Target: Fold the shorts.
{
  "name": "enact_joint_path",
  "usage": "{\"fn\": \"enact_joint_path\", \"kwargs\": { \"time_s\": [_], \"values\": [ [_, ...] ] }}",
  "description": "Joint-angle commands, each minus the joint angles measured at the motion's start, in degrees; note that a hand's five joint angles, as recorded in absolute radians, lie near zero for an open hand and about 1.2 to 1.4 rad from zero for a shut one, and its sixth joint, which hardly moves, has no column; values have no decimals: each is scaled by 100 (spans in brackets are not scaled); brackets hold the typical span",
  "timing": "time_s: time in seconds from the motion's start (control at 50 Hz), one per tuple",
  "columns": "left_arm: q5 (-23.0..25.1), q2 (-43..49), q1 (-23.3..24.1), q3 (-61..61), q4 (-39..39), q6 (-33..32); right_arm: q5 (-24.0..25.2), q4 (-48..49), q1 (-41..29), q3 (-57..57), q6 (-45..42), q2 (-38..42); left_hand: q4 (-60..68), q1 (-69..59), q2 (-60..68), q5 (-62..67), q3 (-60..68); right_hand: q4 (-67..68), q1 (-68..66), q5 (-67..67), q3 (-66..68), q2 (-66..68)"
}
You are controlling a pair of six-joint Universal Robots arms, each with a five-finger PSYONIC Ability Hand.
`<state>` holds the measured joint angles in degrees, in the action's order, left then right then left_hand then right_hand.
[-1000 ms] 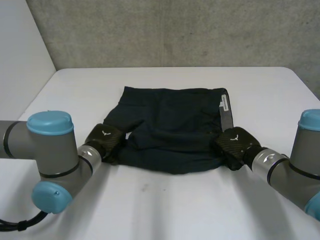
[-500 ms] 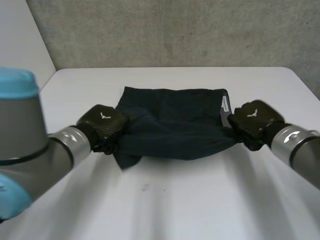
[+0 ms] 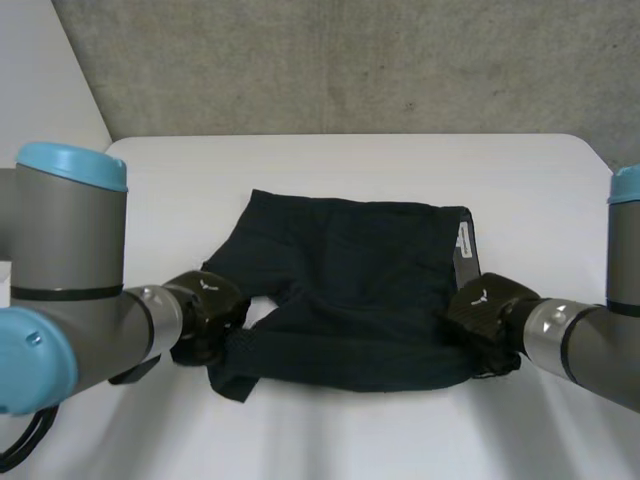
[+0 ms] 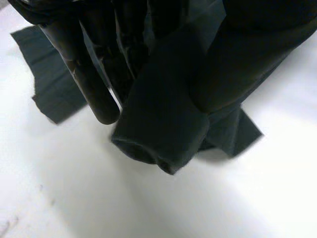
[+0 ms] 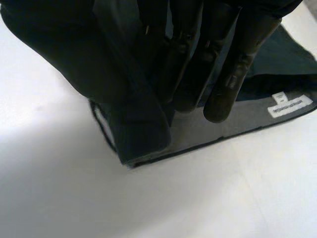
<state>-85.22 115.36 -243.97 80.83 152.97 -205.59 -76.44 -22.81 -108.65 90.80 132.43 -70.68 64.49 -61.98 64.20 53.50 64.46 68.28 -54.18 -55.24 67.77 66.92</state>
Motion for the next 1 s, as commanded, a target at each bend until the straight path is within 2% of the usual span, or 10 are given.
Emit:
{"fn": "enact_joint_path", "kwargs": {
  "time_s": [0.02,0.04,0.06,0.22,0.44,0.58,0.68,0.88,0.94,1.0],
  "values": [
    [6,198,51,-419,66,46,6,418,-148,-220,740,116,-3082,2832,-3053,-2984,-3080,1172,-2582,-1476,1223,1308],
    [-3,180,86,-393,83,37,6,435,-148,-238,854,134,-3872,3621,-3843,-3773,-3869,1172,-2582,-1476,1223,1308],
    [-12,145,95,-358,110,46,15,444,-148,-238,890,134,-3913,3663,-3884,-3814,-3910,1172,-2582,-1476,1223,1308],
    [-3,-873,86,319,759,195,-143,910,-148,-326,1329,450,-3846,3596,-3817,-3748,-3843,1172,-2582,-1476,1223,1308],
    [-64,-2148,314,2374,1681,580,-328,1340,-131,-273,1751,670,-3896,3646,-3867,-3798,-3893,1172,-2582,-1476,1223,1308],
    [-625,-2027,420,2920,2516,1065,-354,1472,-104,-142,1804,661,-3897,3646,-3868,-3798,-3894,1172,-2582,-1476,1223,1308],
    [-1013,-1518,682,2895,2658,1065,-363,1525,-104,-71,1804,661,-3829,3579,-3801,-3731,-3827,1172,-2582,-1476,1223,1308],
    [-1119,-814,833,2649,2922,1065,-345,1534,-113,26,1804,652,-3712,3462,-3683,-3614,-3709,1172,-2582,-1476,1223,1308],
    [-1110,-681,842,2517,2949,1065,-345,1543,-113,26,1804,652,-2185,1934,-2156,-2086,-2182,1172,-2582,-1476,1223,1308],
    [-1093,-646,816,2403,2984,1100,-345,1552,-113,52,1804,652,586,-837,615,685,589,1172,-2582,-1476,1223,1308]
  ]
}}
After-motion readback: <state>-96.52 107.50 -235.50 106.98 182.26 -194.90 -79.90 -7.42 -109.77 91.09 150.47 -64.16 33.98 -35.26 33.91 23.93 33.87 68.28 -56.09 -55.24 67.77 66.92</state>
